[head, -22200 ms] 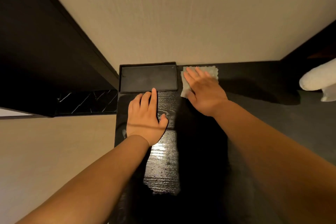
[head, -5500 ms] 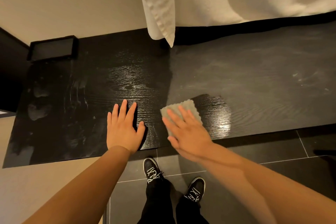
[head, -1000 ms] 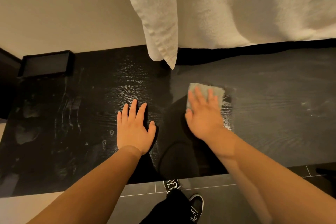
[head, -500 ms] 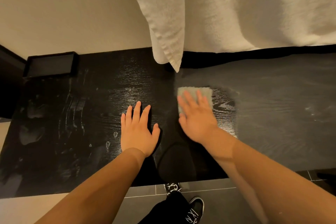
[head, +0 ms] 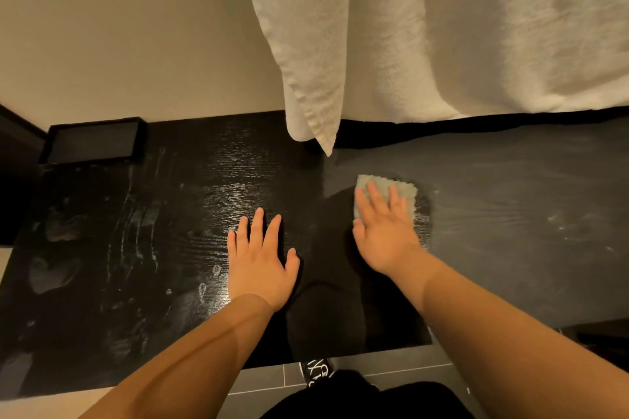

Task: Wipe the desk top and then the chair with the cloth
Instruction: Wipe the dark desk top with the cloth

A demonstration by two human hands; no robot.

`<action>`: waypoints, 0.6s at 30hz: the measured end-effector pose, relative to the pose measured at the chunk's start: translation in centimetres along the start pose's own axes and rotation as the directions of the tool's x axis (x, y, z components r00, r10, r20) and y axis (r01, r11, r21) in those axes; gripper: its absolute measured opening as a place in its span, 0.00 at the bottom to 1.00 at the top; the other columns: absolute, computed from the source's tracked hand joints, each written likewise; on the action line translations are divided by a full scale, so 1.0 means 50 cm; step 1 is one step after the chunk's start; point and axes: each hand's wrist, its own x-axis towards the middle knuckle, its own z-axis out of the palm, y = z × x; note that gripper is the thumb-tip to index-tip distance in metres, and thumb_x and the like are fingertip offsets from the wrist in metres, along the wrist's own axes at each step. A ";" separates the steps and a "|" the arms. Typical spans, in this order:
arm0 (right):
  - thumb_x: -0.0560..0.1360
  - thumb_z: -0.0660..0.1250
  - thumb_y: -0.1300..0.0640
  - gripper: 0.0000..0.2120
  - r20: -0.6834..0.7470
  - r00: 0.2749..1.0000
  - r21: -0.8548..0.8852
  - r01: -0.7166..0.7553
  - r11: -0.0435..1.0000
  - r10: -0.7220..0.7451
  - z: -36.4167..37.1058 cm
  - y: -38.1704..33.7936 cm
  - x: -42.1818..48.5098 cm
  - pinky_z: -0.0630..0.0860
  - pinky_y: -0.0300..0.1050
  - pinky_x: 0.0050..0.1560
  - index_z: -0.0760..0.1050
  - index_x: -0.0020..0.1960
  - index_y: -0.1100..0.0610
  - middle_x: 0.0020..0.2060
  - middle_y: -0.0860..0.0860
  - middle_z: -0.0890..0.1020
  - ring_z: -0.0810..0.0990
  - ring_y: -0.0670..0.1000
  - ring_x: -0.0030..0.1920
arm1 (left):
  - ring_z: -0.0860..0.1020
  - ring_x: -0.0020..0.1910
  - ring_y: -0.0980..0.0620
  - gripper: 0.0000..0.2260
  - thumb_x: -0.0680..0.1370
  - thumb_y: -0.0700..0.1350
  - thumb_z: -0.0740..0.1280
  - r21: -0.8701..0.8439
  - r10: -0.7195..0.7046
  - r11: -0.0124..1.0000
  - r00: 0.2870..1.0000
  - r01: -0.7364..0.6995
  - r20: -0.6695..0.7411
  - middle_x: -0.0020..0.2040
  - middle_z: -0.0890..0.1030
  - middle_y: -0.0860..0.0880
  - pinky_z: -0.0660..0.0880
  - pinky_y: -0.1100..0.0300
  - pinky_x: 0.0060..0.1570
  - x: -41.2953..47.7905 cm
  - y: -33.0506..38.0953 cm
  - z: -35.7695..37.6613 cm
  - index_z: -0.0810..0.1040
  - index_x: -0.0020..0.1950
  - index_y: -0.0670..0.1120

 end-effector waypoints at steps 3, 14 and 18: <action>0.77 0.38 0.40 0.35 0.055 0.960 -0.035 0.275 0.961 -0.273 0.018 -0.048 -0.021 0.34 0.57 0.79 0.45 0.84 0.46 0.83 0.48 0.44 0.37 0.61 0.81 | 0.49 0.84 0.41 0.33 0.80 0.64 0.53 0.002 0.004 1.000 1.000 -0.004 0.017 0.86 0.52 0.47 0.47 0.40 0.82 -0.002 -0.002 0.000 0.59 0.84 0.55; 0.82 0.40 0.42 0.32 -0.006 0.993 0.006 -0.121 0.993 0.121 -0.028 0.053 0.053 0.40 0.61 0.80 0.41 0.84 0.49 0.83 0.51 0.43 0.38 0.64 0.81 | 0.51 0.84 0.44 0.30 0.79 0.61 0.54 -0.108 0.041 0.993 0.999 -0.042 -0.006 0.85 0.58 0.49 0.46 0.42 0.83 0.031 -0.014 -0.021 0.66 0.81 0.55; 0.77 0.36 0.41 0.36 0.042 0.953 -0.030 0.302 0.953 -0.301 0.007 -0.056 0.034 0.33 0.57 0.79 0.47 0.84 0.48 0.83 0.50 0.48 0.40 0.63 0.81 | 0.50 0.84 0.44 0.30 0.81 0.61 0.55 -0.103 0.030 0.994 0.999 -0.031 -0.019 0.85 0.56 0.48 0.46 0.42 0.83 0.102 0.010 -0.023 0.62 0.83 0.55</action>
